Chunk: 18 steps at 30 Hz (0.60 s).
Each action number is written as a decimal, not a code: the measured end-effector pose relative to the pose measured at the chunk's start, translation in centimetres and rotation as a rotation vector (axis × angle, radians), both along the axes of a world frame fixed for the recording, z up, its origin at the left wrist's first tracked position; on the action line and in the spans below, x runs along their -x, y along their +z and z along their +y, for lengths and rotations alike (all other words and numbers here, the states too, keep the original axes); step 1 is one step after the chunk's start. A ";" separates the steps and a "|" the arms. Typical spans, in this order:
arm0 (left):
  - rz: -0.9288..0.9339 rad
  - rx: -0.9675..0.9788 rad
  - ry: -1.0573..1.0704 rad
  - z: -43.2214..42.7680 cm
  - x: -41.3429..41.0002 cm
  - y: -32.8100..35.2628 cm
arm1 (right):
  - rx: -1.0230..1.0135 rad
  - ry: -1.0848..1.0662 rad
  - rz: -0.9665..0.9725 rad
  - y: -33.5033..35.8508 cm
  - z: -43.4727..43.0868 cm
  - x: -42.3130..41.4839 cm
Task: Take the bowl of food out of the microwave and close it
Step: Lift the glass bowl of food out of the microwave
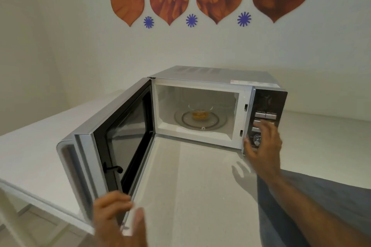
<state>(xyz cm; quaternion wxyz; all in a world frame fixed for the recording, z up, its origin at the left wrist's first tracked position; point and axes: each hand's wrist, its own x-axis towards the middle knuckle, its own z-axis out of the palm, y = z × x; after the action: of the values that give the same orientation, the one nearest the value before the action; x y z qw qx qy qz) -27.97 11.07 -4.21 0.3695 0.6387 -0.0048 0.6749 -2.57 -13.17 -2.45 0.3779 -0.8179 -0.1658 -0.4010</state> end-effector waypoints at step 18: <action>0.626 0.544 -0.338 -1.6 -27.1 0.6 | 0.047 0.282 0.479 0.4 9.7 -6.6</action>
<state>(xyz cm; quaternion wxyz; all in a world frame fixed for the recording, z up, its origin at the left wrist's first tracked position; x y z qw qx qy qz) -0.85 9.47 -3.62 0.6129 0.6820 0.1805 0.3559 4.07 -3.46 -2.10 0.4393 -0.8668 -0.1933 -0.1354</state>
